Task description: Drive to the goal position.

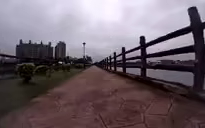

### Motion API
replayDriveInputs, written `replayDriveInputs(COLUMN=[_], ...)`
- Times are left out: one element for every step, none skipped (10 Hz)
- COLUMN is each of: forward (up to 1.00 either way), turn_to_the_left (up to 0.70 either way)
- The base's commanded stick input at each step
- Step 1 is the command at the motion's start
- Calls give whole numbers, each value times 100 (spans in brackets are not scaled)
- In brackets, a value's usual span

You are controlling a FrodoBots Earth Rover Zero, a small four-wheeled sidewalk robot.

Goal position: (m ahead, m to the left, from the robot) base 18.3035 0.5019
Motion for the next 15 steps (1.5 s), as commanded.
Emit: replayDriveInputs(forward=[100, 100, 100, 100, 100, 100, 100, 100, 100, 100, 100, 100, 100, 100, 100], turn_to_the_left=[0, 0, 0, 0, 0, 0, 0, 0, 34, 40, 40, 35, 0, 0, 0])
